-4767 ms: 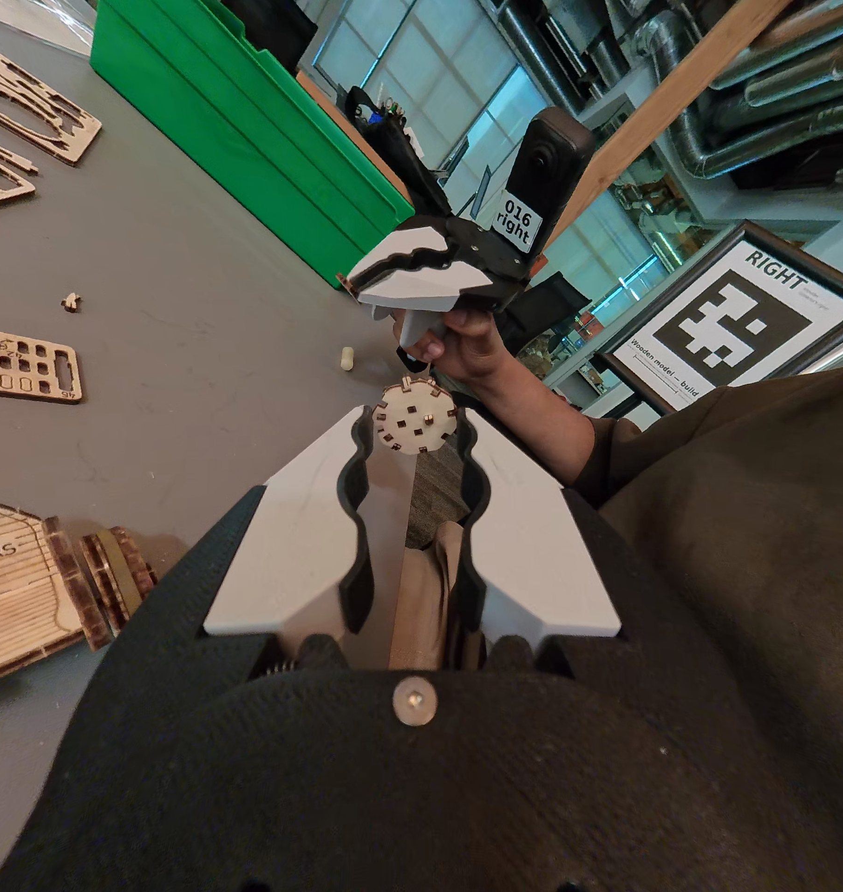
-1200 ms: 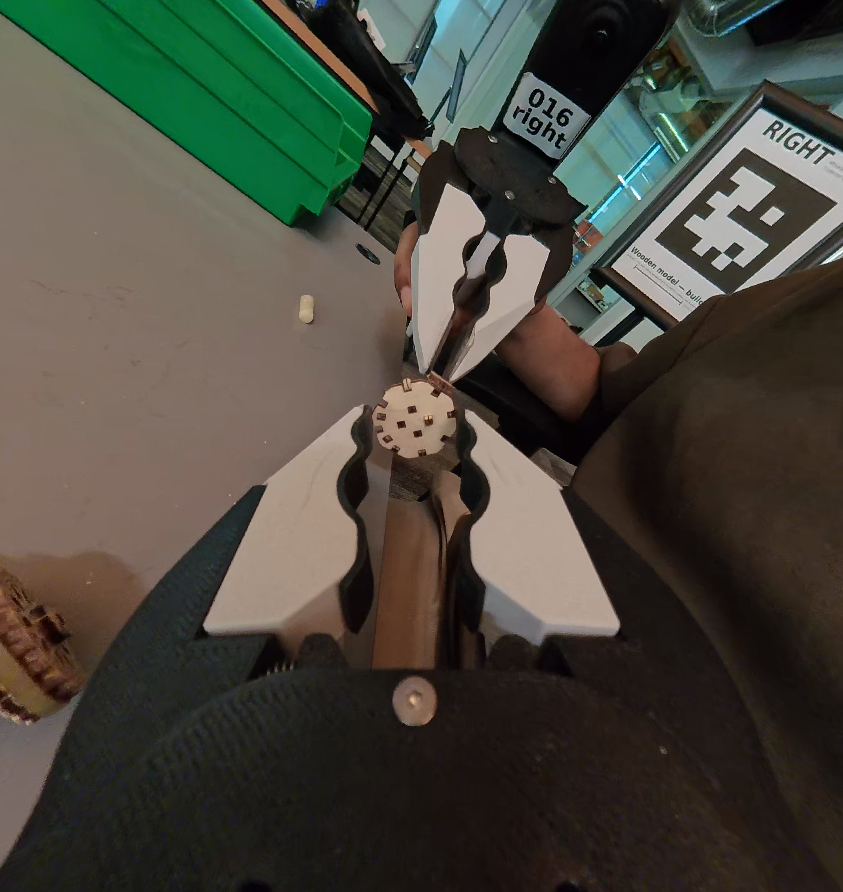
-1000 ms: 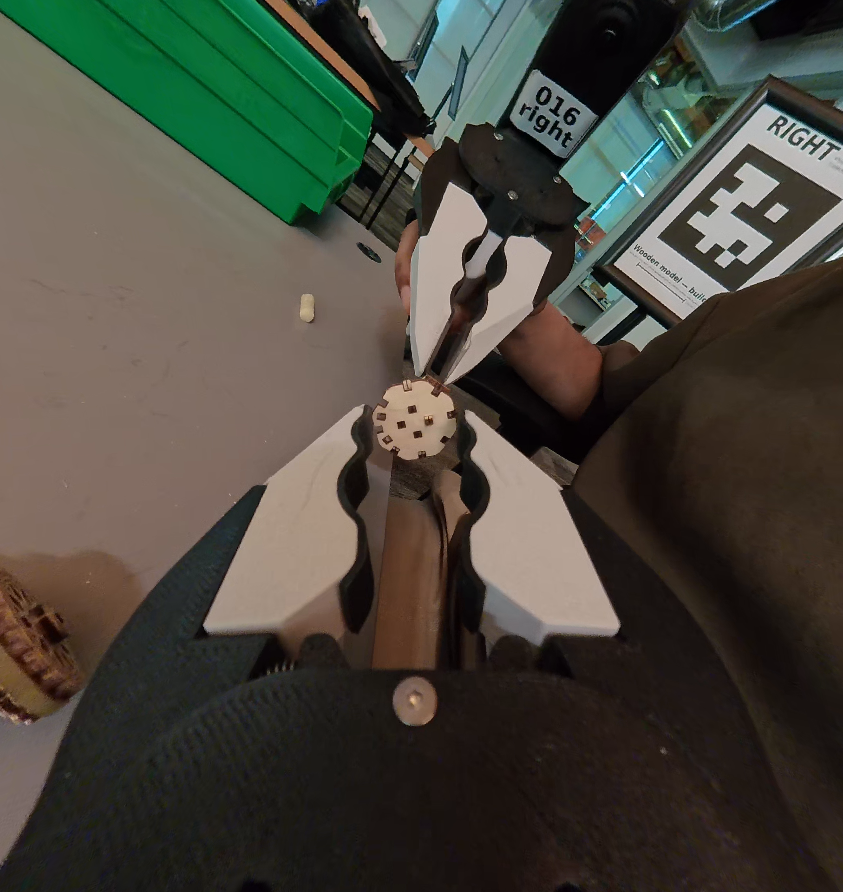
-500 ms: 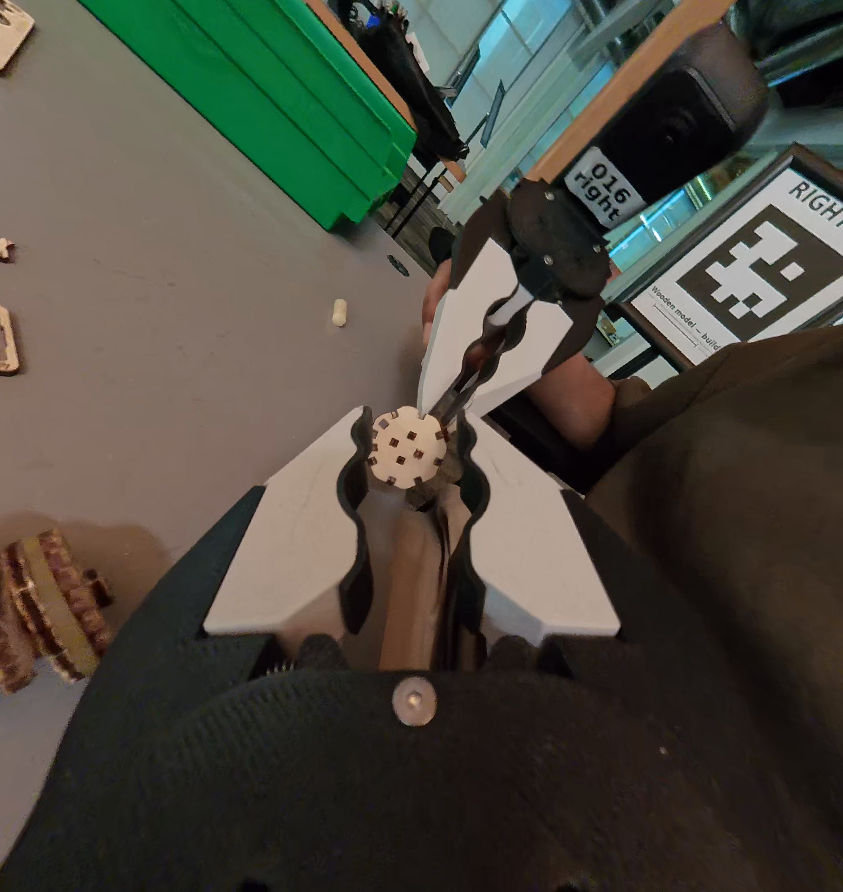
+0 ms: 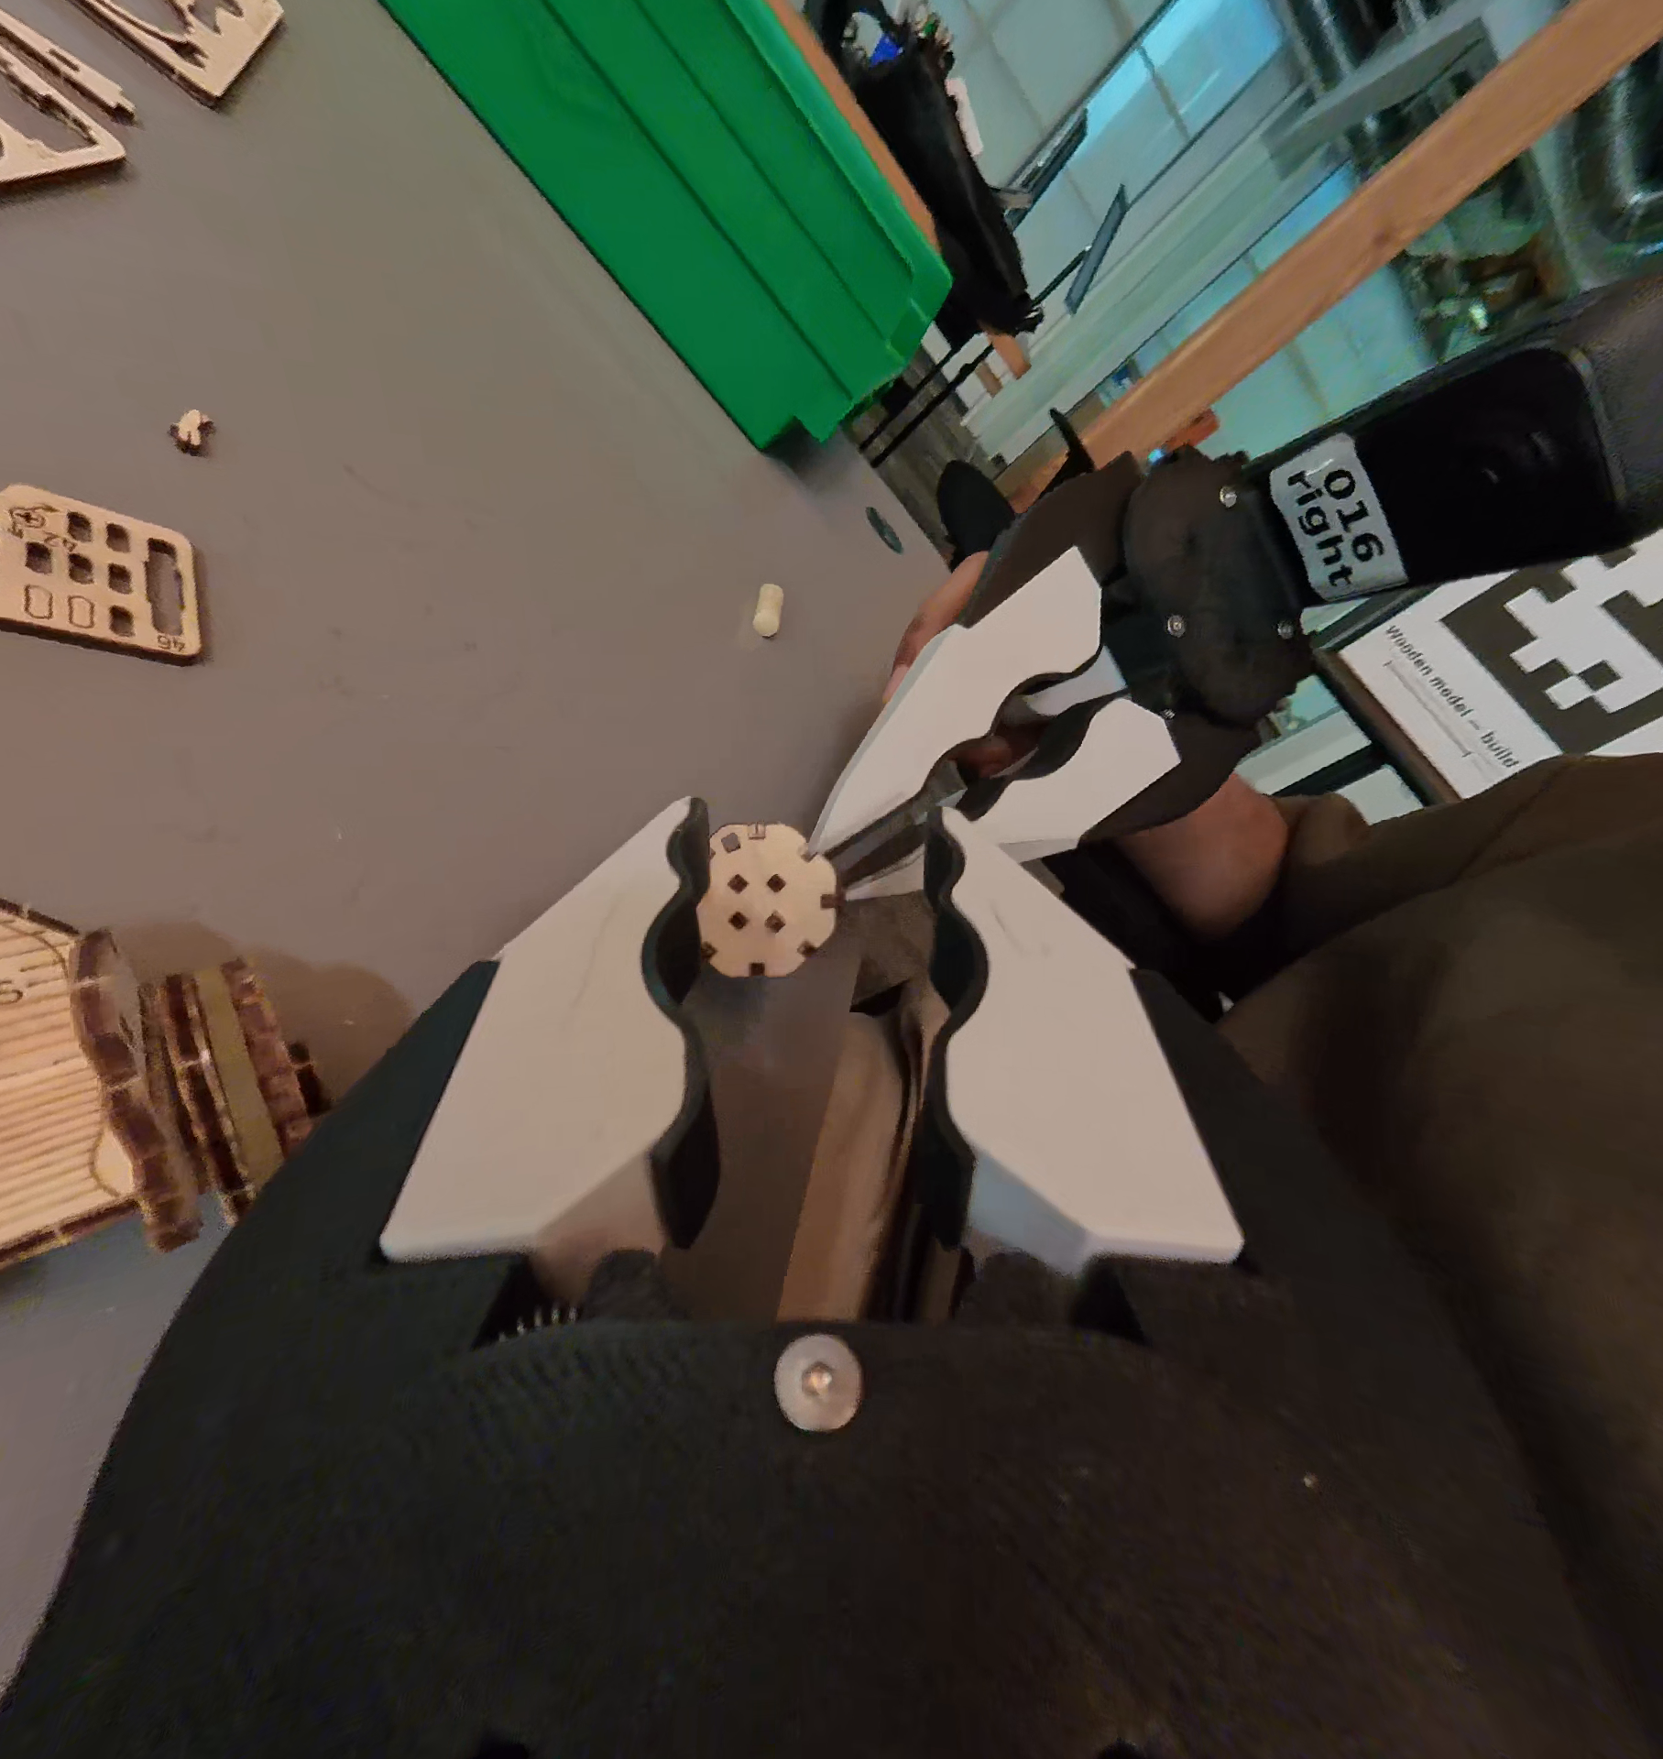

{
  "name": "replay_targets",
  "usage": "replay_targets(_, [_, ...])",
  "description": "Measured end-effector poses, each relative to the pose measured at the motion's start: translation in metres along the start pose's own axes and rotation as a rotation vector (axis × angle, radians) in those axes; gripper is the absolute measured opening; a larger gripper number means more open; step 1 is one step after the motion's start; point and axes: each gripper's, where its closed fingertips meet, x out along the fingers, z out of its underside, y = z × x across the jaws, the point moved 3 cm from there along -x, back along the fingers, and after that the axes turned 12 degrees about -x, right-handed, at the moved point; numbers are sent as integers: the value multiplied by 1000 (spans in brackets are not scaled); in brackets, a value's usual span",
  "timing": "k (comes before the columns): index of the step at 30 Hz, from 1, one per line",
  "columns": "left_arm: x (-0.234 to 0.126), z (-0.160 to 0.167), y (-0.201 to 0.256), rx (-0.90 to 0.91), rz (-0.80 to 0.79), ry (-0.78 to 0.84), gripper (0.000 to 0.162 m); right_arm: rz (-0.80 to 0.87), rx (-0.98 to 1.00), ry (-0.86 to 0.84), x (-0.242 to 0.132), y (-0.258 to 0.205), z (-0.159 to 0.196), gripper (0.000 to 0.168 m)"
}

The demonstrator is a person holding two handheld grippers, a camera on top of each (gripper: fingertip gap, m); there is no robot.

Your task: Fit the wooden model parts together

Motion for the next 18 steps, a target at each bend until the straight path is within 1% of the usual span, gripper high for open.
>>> replay_targets(1, [0, 0, -1, 6, -12, 1, 44, -5, 1, -4, 3, -1, 1, 4])
replay_targets(7, [-7, -6, 1, 29, -51, 17, 46, 6, -6, -18, 10, 1, 4, 4])
replay_targets(11, [-20, -13, 10, 61, -72, 22, 46, 18, -13, -12, 8, 3, 6, 4])
replay_targets(13, [-26, -9, 10, 140, -114, -16, 45, 12, -37, 16, 7, 1, 3, 4])
replay_targets(15, [-27, 1, 2, 262, -196, -74, 47, 18, -91, 32, 6, -1, 1, 4])
replay_targets(18, [-21, 15, -11, 411, -302, -153, 59, 69, -202, -8, 8, -3, 3, 4])
